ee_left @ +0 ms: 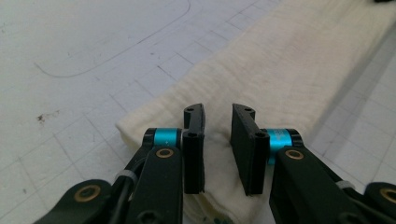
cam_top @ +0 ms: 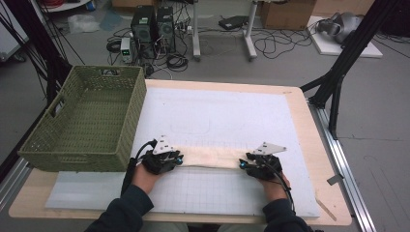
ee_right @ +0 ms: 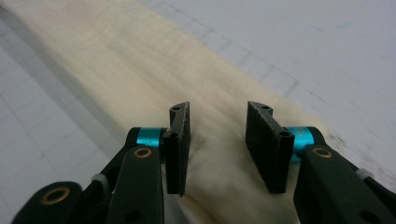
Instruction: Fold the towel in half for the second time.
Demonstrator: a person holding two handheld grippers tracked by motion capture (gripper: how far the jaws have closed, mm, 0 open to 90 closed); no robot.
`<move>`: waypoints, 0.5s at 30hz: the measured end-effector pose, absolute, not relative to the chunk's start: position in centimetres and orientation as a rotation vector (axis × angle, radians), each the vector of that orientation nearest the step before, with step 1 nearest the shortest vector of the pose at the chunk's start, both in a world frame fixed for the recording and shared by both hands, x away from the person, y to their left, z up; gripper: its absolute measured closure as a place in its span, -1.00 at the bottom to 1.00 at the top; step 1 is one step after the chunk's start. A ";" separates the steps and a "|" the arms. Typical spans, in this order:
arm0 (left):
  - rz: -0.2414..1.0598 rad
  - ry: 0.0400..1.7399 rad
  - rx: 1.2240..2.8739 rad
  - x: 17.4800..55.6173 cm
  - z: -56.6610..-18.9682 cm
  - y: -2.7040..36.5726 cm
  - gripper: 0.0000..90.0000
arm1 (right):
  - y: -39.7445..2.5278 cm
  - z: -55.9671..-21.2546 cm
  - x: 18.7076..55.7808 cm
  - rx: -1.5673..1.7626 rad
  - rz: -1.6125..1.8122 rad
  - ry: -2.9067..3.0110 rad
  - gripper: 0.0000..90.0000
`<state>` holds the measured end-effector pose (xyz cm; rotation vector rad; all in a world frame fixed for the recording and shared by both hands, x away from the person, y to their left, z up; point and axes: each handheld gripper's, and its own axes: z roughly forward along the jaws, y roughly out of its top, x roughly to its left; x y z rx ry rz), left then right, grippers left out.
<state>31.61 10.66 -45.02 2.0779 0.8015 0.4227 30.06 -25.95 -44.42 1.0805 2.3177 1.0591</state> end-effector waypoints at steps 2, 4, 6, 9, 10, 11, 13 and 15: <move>0.444 0.814 2.079 31.7 -45.0 10.7 0.67 | -26.9 -44.3 29.8 1.094 1.061 2.311 0.38; 0.469 0.823 2.079 31.9 -45.0 10.7 0.67 | -27.7 -44.1 29.3 1.107 1.053 2.309 0.38; 0.487 0.815 2.088 32.3 -45.0 10.7 0.68 | -28.4 -44.1 29.0 1.095 1.066 2.311 0.41; 0.517 0.814 2.096 32.8 -45.0 10.5 0.74 | -28.4 -44.4 28.6 1.085 1.047 2.319 0.44; 0.526 0.816 2.095 32.9 -45.0 10.5 0.75 | -28.3 -44.5 28.6 1.080 1.041 2.317 0.44; 0.525 0.825 2.087 33.0 -45.0 10.5 0.75 | -28.2 -44.5 28.6 1.074 1.036 2.315 0.43; 0.519 0.859 2.055 32.9 -44.7 10.9 0.70 | -28.0 -44.7 28.6 1.081 1.038 2.302 0.42; 0.515 0.882 1.996 32.7 -44.2 11.5 0.54 | -28.1 -44.8 28.5 1.089 1.049 2.291 0.41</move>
